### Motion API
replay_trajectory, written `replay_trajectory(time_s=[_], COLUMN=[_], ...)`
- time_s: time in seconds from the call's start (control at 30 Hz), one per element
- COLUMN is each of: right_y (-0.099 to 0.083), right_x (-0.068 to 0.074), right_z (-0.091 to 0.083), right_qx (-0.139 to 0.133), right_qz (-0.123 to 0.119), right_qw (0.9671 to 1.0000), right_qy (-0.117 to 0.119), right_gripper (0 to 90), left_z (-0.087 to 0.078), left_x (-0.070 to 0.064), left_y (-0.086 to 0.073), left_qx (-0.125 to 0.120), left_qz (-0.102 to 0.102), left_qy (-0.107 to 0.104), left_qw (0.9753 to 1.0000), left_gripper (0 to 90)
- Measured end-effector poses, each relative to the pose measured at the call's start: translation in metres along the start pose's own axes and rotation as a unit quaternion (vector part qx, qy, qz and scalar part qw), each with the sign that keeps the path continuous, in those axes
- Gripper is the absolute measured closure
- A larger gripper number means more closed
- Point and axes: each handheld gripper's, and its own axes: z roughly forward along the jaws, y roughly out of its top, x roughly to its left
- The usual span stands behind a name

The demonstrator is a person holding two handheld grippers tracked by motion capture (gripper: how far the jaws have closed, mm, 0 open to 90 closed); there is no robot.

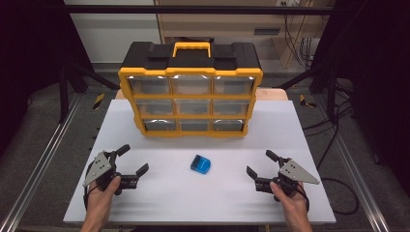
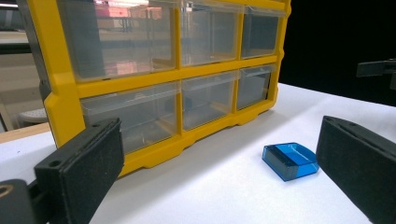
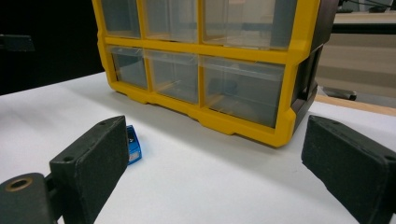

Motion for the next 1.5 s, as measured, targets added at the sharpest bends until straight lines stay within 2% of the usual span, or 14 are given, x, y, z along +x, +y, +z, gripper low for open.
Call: replay_trajectory(time_s=[0.17, 0.6, 0.8, 0.87, 0.93, 1.03, 1.1, 1.13, 1.2, 1.3, 1.37, 1.43, 1.47, 1.5], right_y=[0.0, 0.002, 0.002, 0.003, 0.003, 0.002, 0.002, 0.002, 0.002, 0.002, 0.002, 0.002, 0.002, 0.001], right_x=[0.002, 0.006, 0.006, 0.007, 0.006, 0.005, 0.005, 0.006, 0.006, 0.006, 0.007, 0.007, 0.007, 0.007], right_z=[0.001, 0.001, 0.001, 0.001, 0.001, 0.001, 0.001, 0.0, 0.0, 0.0, 0.0, 0.001, 0.0, 0.001], right_qx=[0.004, 0.001, 0.007, 0.008, 0.01, 0.012, 0.012, 0.013, 0.013, 0.016, 0.015, 0.015, 0.016, 0.017], right_qz=[0.001, 0.003, -0.004, -0.006, -0.014, -0.008, -0.007, -0.006, -0.008, -0.003, -0.003, -0.004, -0.003, -0.004], right_qw=[1.0, 1.0, 0.9998, 0.9998, 0.9997, 0.9997, 0.9997, 0.9997, 0.9997, 0.9997, 0.9997, 0.9997, 0.9997, 0.9996], right_qy=[0.007, -0.006, -0.016, -0.018, -0.019, -0.017, -0.017, -0.018, -0.018, -0.019, -0.019, -0.02, -0.021, -0.021], right_gripper=[7.7, 7.5, 7.4, 7.3, 7.2, 6.8, 6.7, 6.6, 6.5, 6.3, 6.3, 6.2, 6.1, 6.0], left_z=[-0.001, -0.001, 0.0, 0.003, 0.007, 0.014, 0.019, 0.022, 0.028, 0.035, 0.04, 0.045, 0.045, 0.051], left_x=[-0.001, 0.001, -0.004, -0.005, -0.005, -0.003, -0.004, -0.004, -0.007, -0.011, -0.014, -0.015, -0.015, -0.017], left_y=[0.001, 0.004, 0.007, 0.007, 0.009, 0.016, 0.022, 0.026, 0.034, 0.047, 0.056, 0.063, 0.063, 0.071], left_qx=[-0.002, 0.004, 0.035, 0.041, 0.051, 0.064, 0.079, 0.084, 0.105, 0.119, 0.13, 0.142, 0.142, 0.152], left_qz=[-0.006, -0.012, 0.023, 0.022, 0.029, 0.043, 0.071, 0.095, 0.118, 0.152, 0.174, 0.199, 0.199, 0.214], left_qy=[0.001, 0.026, 0.033, 0.028, 0.029, 0.033, 0.033, 0.037, 0.038, 0.042, 0.045, 0.053, 0.053, 0.057], left_qw=[1.0, 0.9996, 0.9986, 0.9985, 0.9979, 0.9965, 0.9938, 0.9912, 0.9867, 0.9802, 0.9751, 0.9684, 0.9684, 0.9632], left_gripper=[1.0, 1.0, 1.2, 1.8, 1.9, 2.3, 2.7, 2.8, 2.7, 2.6, 2.9, 4.0, 4.0, 4.1])
